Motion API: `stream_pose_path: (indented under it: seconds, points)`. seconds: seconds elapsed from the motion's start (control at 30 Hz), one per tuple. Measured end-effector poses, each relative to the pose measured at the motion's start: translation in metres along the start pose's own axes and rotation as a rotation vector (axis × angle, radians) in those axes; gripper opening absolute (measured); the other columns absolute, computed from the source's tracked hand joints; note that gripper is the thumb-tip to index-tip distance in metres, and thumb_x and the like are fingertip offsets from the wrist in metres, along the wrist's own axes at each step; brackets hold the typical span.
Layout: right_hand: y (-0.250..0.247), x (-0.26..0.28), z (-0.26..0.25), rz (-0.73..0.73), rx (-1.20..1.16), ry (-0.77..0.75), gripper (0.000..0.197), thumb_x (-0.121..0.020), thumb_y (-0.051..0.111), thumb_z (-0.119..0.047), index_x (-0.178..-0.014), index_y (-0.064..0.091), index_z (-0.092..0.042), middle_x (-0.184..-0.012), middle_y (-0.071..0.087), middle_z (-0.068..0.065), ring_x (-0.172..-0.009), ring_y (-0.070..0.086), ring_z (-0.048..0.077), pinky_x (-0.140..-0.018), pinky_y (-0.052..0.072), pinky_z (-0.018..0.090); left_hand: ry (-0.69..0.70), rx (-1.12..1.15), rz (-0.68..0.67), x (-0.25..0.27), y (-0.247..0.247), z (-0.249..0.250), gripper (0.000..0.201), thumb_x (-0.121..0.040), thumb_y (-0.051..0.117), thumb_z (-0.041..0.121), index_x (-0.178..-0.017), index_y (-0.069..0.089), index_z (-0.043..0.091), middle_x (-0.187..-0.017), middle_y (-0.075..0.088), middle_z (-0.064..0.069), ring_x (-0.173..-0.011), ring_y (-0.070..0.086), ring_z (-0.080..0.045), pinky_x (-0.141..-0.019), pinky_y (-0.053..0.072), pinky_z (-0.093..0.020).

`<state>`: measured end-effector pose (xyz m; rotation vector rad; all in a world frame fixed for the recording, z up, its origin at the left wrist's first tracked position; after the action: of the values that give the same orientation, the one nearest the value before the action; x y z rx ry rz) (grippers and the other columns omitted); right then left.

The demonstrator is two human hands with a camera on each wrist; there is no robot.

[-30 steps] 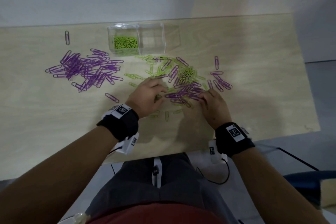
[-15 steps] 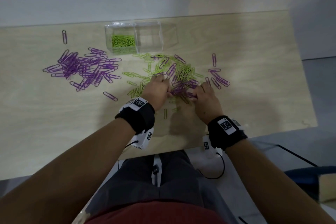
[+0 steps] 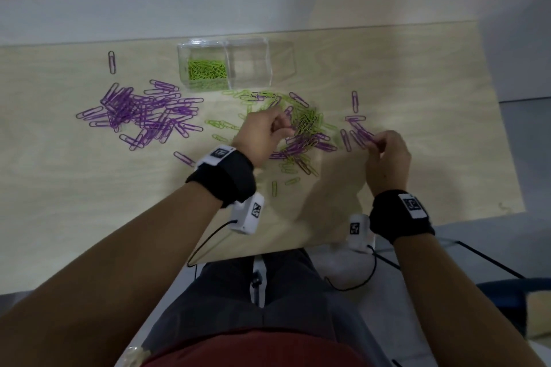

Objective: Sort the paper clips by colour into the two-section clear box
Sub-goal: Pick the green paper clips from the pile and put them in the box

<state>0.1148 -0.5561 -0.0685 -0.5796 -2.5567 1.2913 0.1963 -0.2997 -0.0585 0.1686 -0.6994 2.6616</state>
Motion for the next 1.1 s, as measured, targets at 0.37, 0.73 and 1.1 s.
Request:
stream_pose_path:
  seconds: [0.37,0.73,1.1]
  points:
    - [0.04,0.017,-0.073,-0.153,0.064,-0.349,0.012,-0.08,0.058,-0.019,-0.087,0.067,-0.015,-0.089,0.06,0.011,-0.085,0.056,0.035,-0.075,0.047,0.045,0.06,-0.281,-0.178,-0.006,0.026,0.008,0.015,-0.076,0.069,0.006,-0.09,0.066,0.007,-0.091,0.057,-0.005,-0.089,0.057,-0.025,-0.073,0.041,-0.026]
    - [0.099,0.022,-0.116,-0.495,0.401,-0.492,0.017,-0.08,0.065,-0.03,-0.091,0.063,-0.017,-0.111,0.051,0.004,-0.107,0.042,0.028,-0.084,0.032,0.041,0.018,-0.49,-0.245,0.017,0.009,-0.036,0.013,-0.073,0.071,0.011,-0.08,0.06,0.01,-0.097,0.054,-0.009,-0.091,0.053,-0.026,-0.075,0.043,-0.03]
    - [0.056,0.007,-0.098,-0.299,-0.207,-0.218,0.006,-0.088,0.06,-0.012,-0.086,0.064,-0.008,-0.079,0.062,0.0,-0.073,0.054,0.013,-0.065,0.042,0.02,-0.01,-0.234,-0.037,0.008,-0.05,-0.014,0.001,-0.081,0.069,0.015,-0.081,0.069,0.015,-0.073,0.062,0.003,-0.068,0.057,-0.011,-0.065,0.043,-0.02]
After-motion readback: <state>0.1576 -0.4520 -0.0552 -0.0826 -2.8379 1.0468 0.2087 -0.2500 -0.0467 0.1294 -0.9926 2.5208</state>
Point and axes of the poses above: each hand's wrist, its own x-axis away from the middle knuckle, its own y-axis out of the palm, z = x × y, the point moved 8 cm from there along -x, towards the middle knuckle
